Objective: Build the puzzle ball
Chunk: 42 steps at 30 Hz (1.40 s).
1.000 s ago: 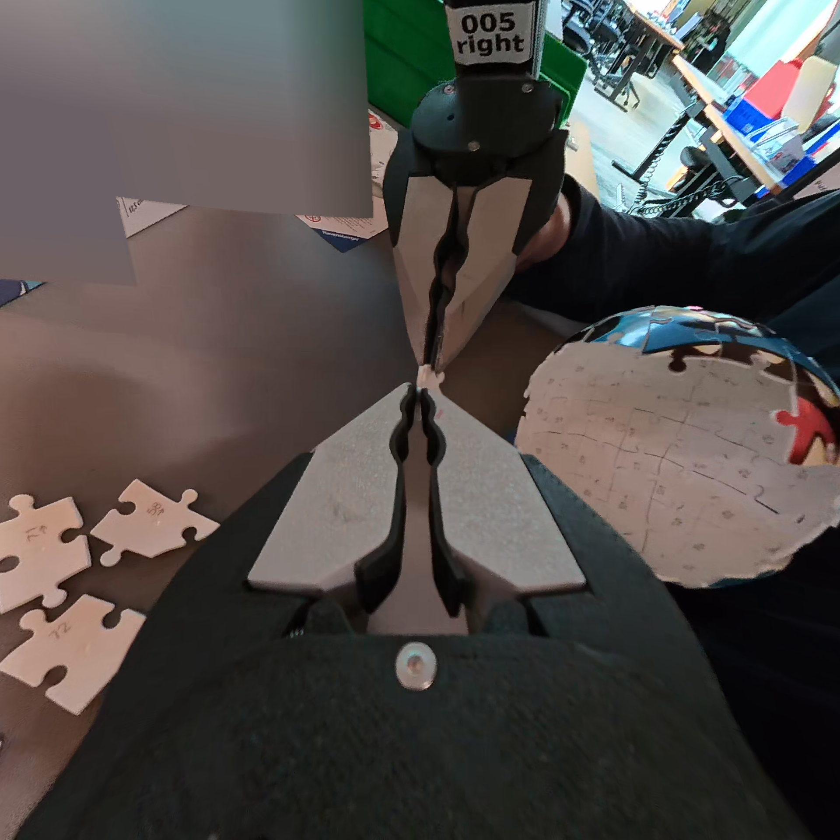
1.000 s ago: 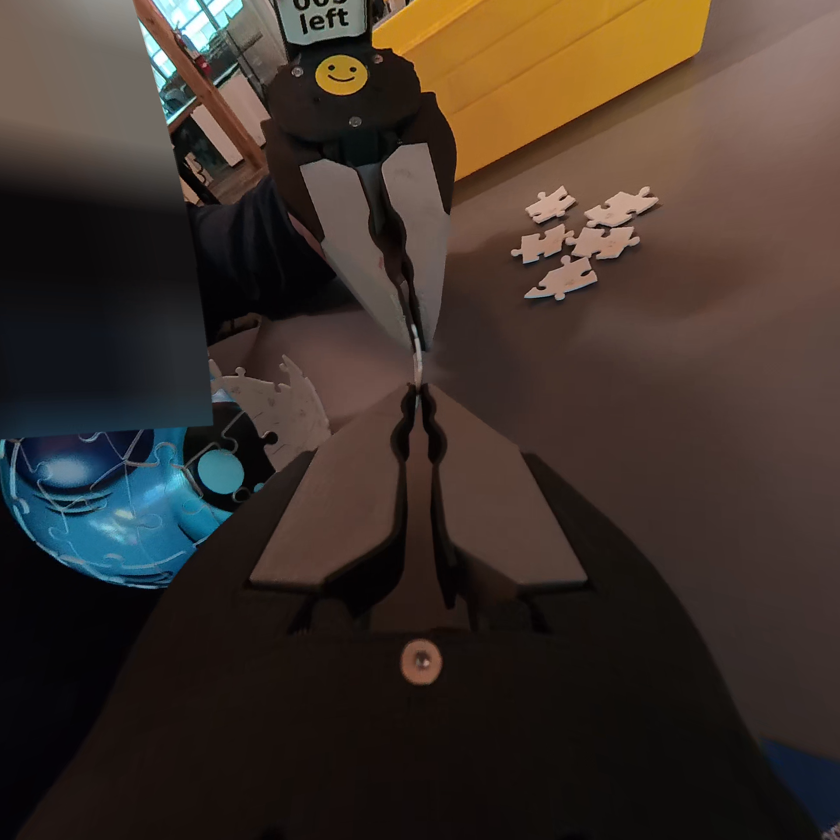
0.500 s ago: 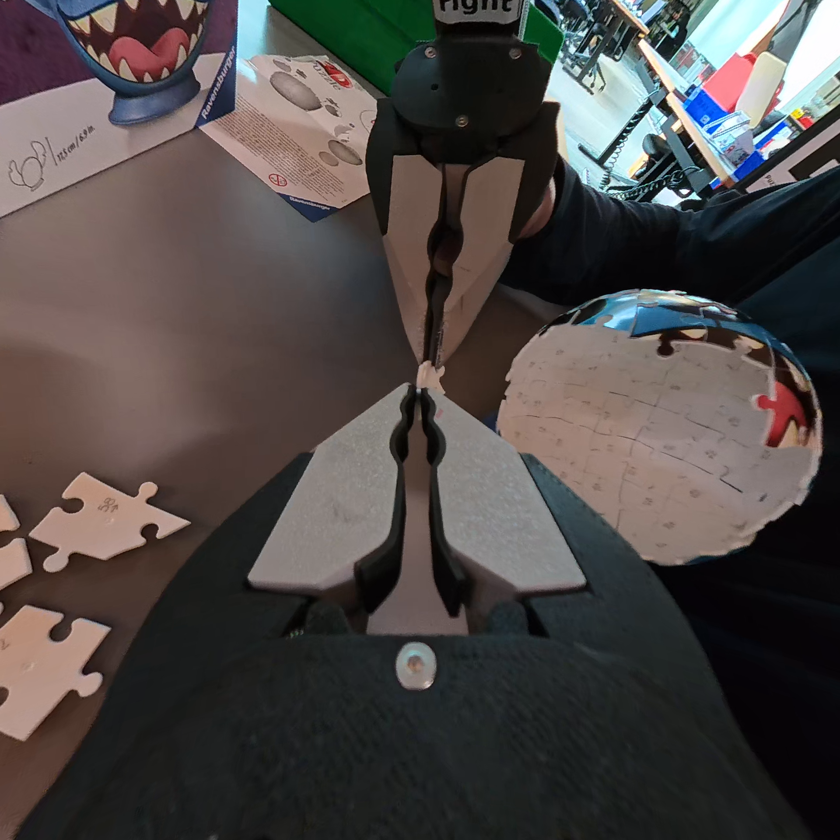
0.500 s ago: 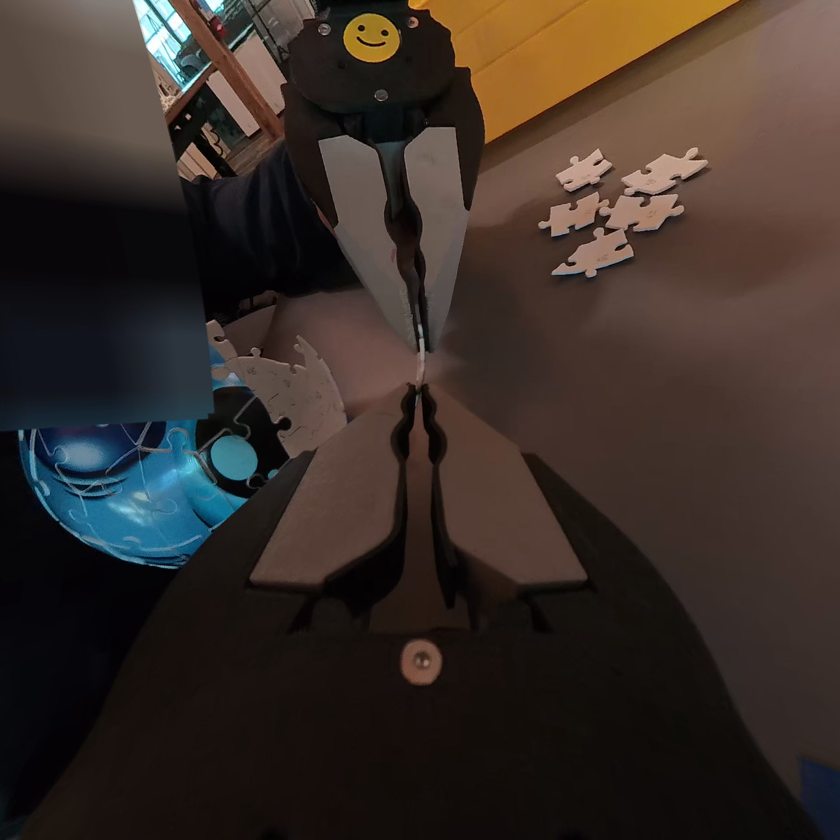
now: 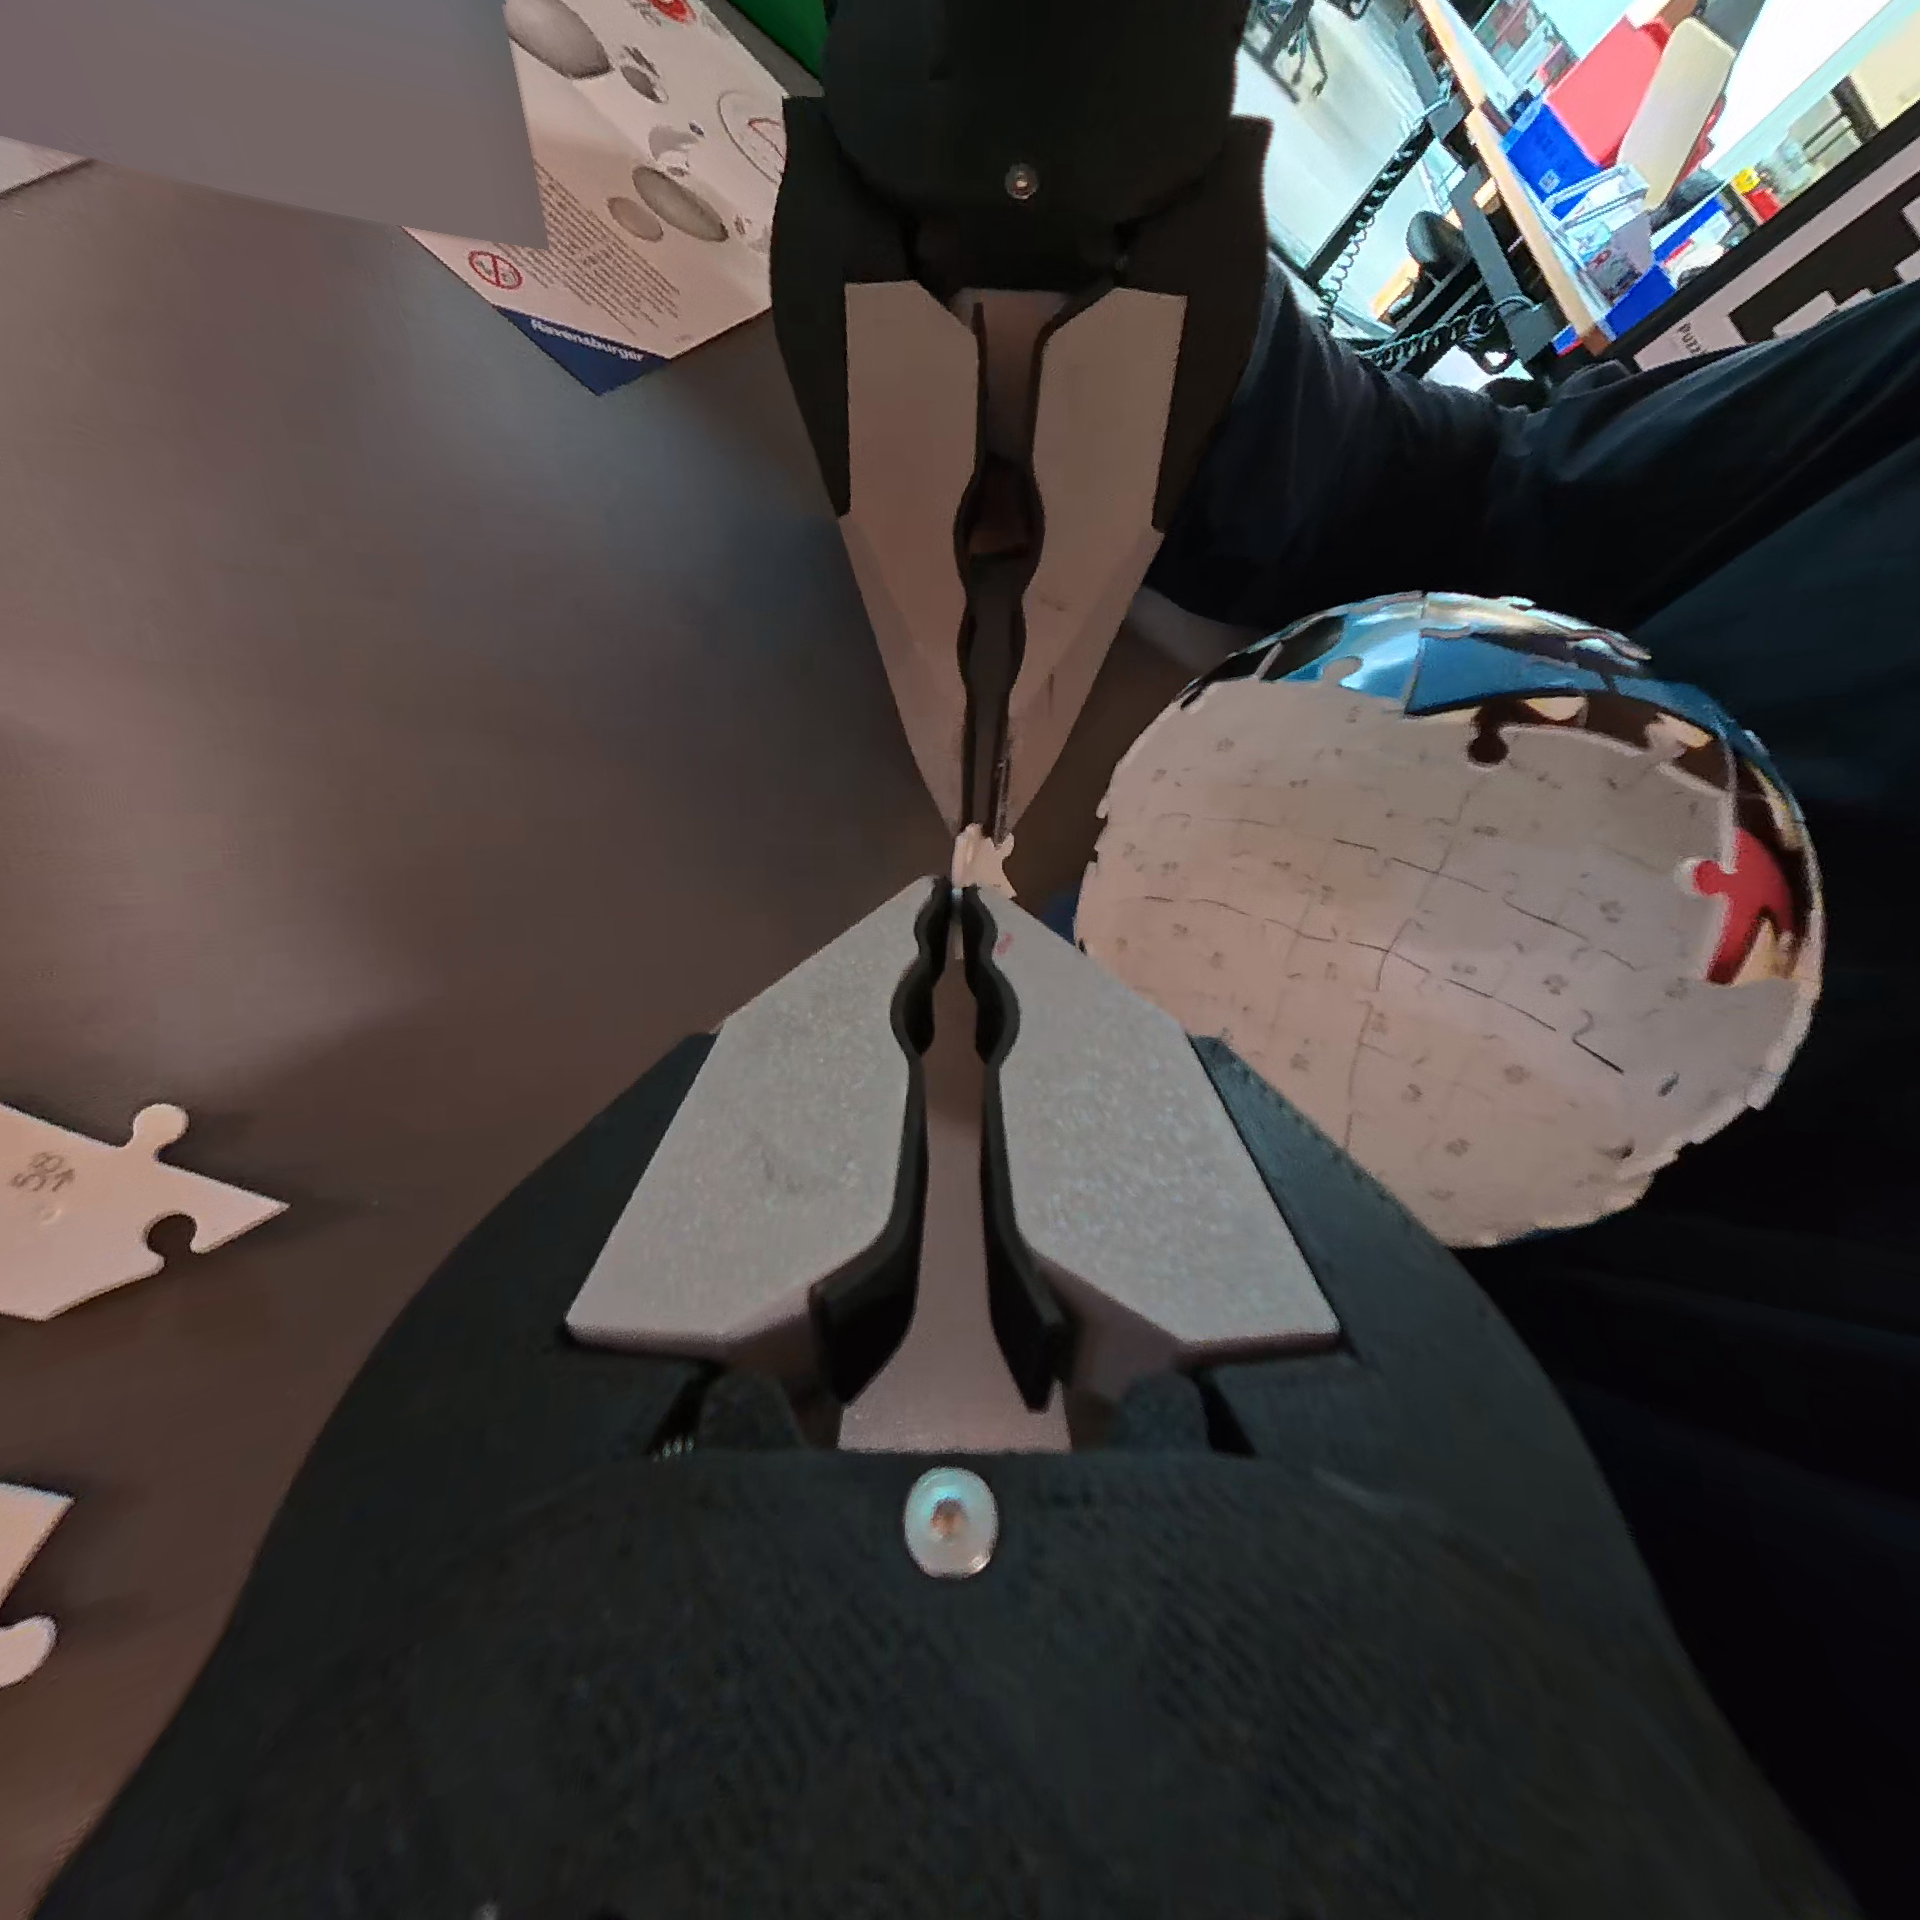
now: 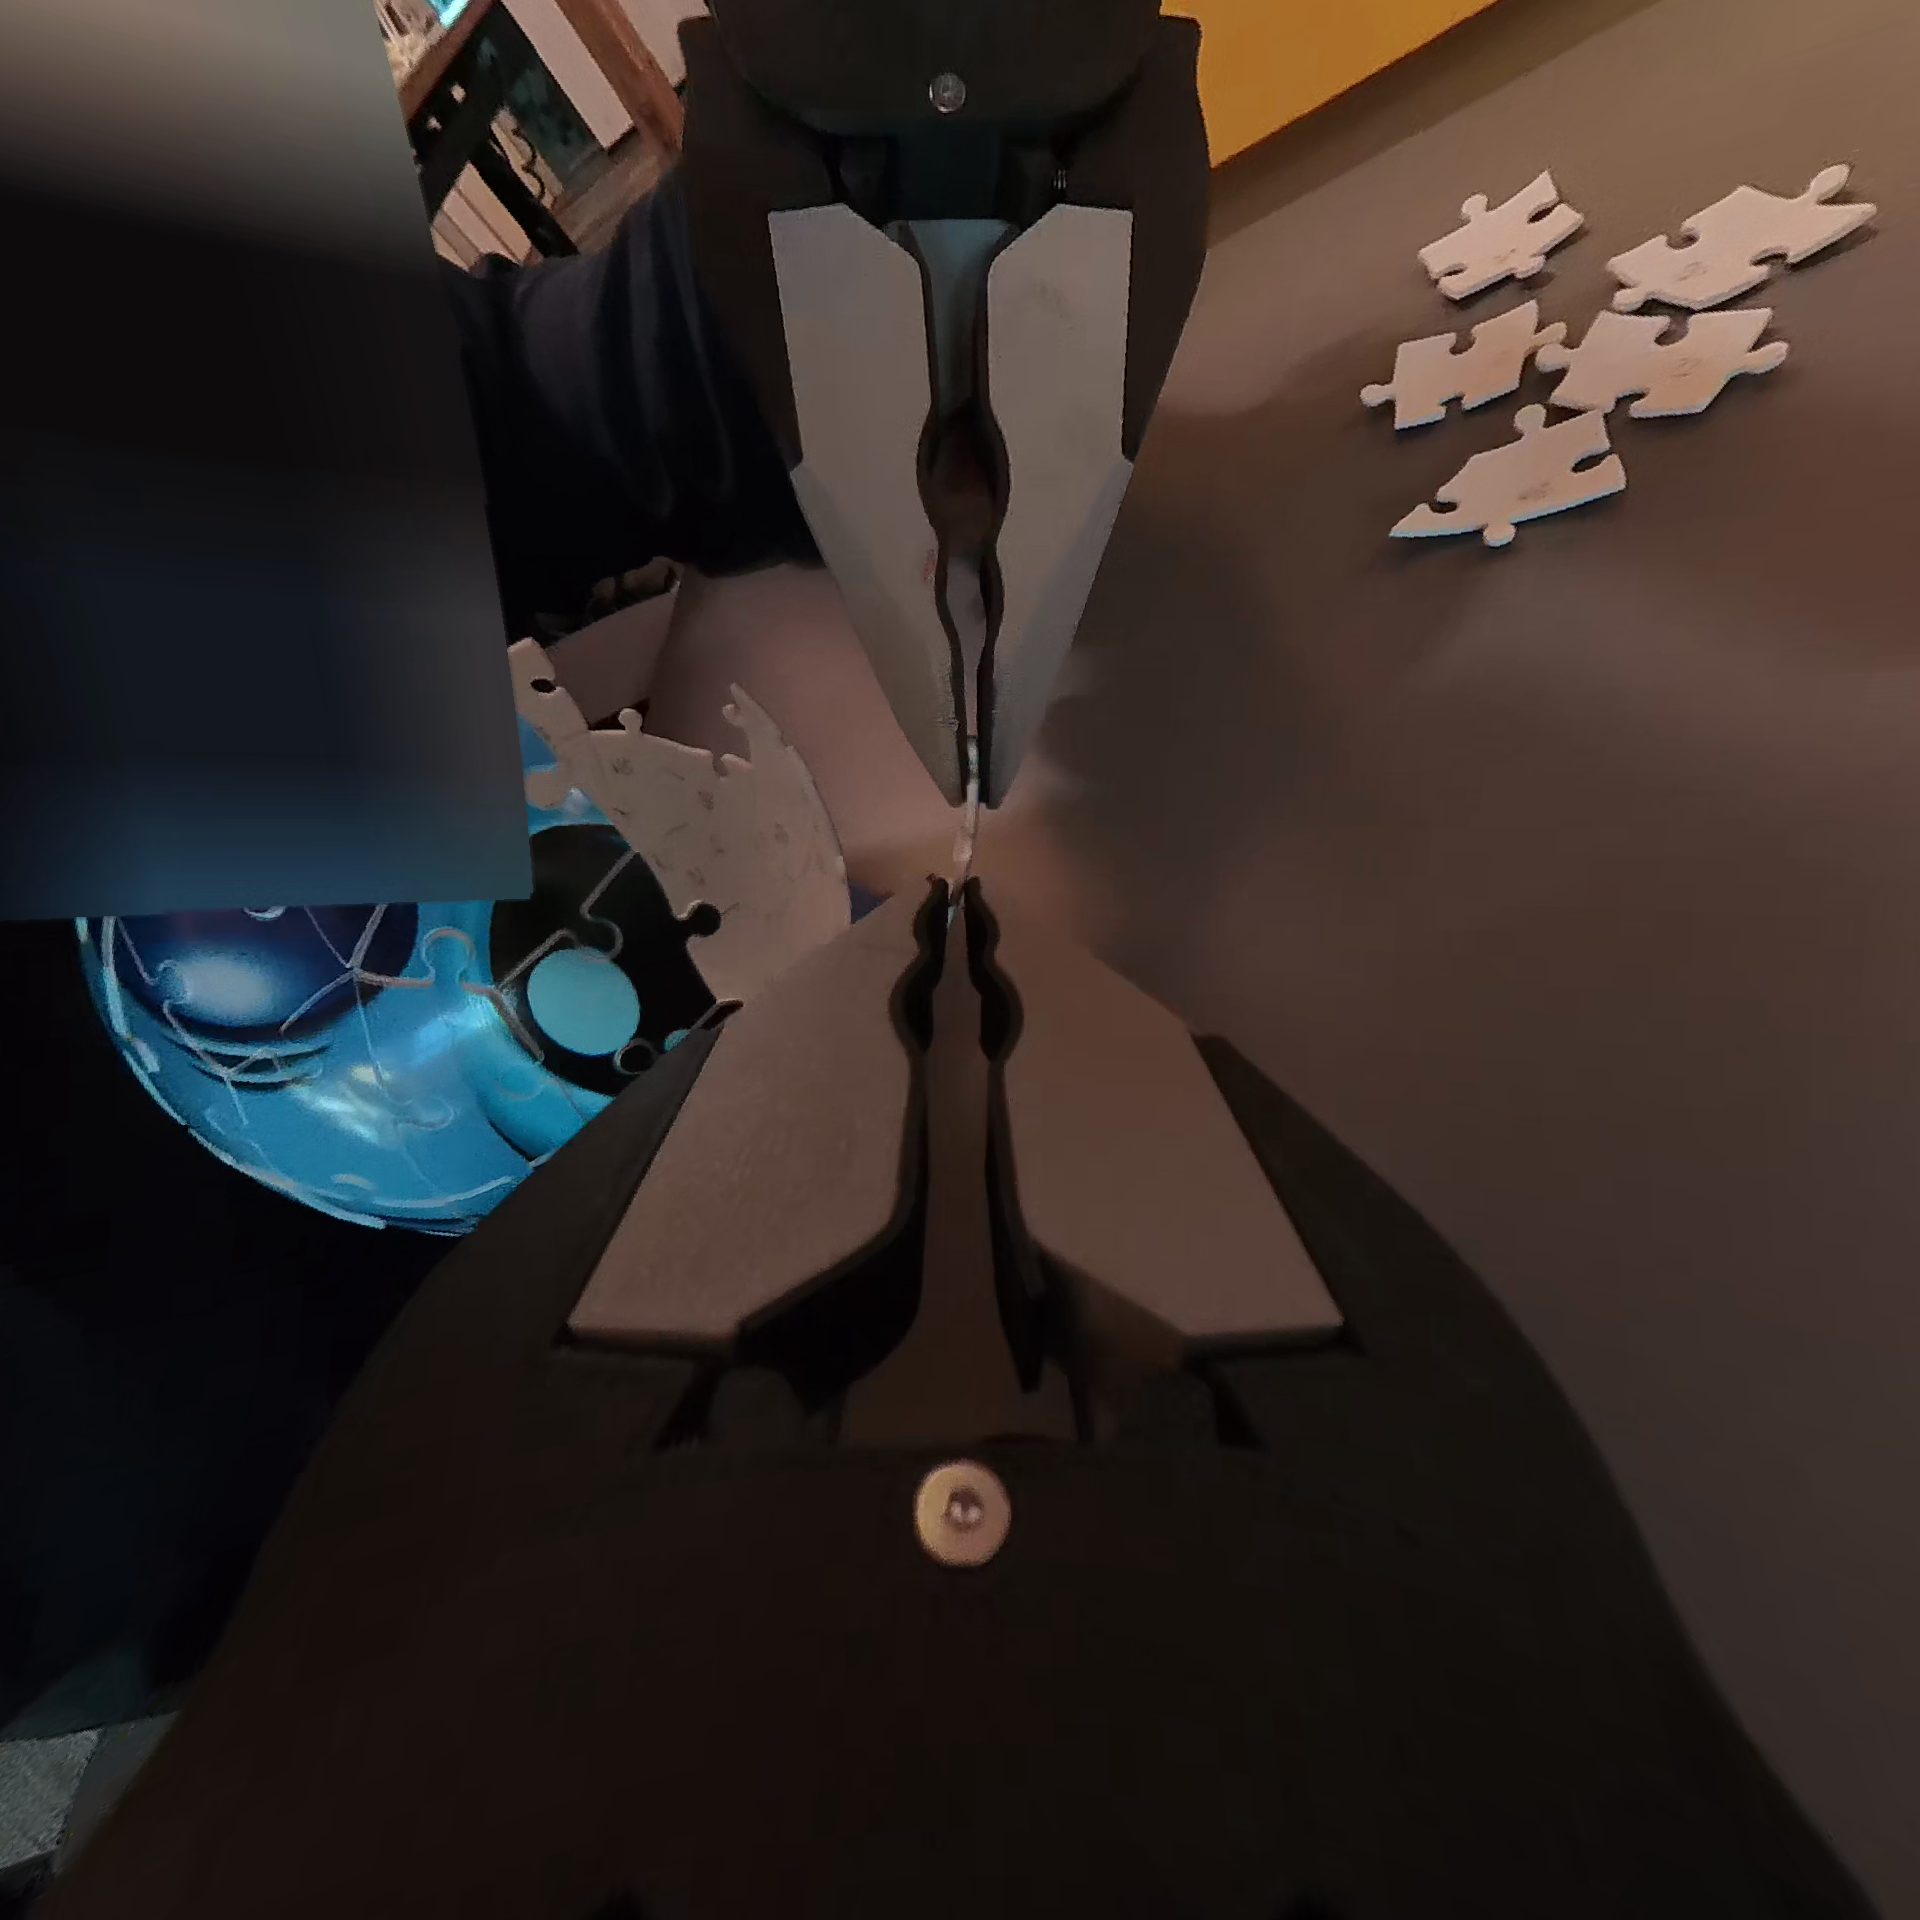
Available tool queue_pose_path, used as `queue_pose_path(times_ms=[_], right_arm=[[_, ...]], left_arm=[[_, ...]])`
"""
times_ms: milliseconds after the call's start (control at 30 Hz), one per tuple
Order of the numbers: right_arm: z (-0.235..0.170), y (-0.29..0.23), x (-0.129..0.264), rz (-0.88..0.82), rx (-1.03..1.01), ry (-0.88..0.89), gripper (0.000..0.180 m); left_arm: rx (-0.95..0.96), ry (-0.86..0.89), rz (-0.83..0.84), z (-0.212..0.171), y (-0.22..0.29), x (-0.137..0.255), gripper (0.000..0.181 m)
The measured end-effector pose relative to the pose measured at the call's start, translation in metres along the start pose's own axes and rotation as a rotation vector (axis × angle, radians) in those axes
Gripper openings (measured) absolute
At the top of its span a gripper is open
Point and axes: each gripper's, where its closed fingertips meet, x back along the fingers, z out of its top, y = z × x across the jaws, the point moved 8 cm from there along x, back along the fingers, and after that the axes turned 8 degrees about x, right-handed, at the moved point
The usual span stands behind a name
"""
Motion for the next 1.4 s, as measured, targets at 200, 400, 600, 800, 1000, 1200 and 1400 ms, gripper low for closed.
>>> queue_pose_path(times_ms=[200, 400, 600, 800, 1000, 1200, 1400], right_arm=[[0.005, -0.004, 0.003, 0.024, -0.005, 0.039, 0.000], [0.005, -0.006, 0.003, 0.020, 0.002, 0.015, 0.000], [0.004, -0.005, 0.001, 0.015, -0.017, 0.010, 0.000], [0.004, -0.005, 0.001, 0.018, -0.044, 0.011, 0.000], [0.005, -0.007, 0.001, 0.023, -0.045, 0.008, 0.000], [0.005, -0.006, 0.001, 0.026, -0.055, 0.017, 0.000], [0.004, -0.006, 0.000, 0.031, -0.057, 0.015, 0.000]], left_arm=[[0.030, 0.036, -0.074, 0.004, 0.002, 0.008, 0.011], [-0.053, 0.110, -0.011, 0.013, 0.002, 0.030, 0.012], [-0.032, 0.149, 0.033, 0.016, -0.004, 0.037, 0.010], [0.012, 0.161, 0.061, 0.015, -0.013, 0.035, 0.009], [0.017, 0.134, 0.085, 0.012, -0.018, 0.030, 0.009], [0.023, 0.132, 0.086, 0.012, -0.019, 0.030, 0.009], [0.021, 0.127, 0.089, 0.012, -0.019, 0.029, 0.010]])
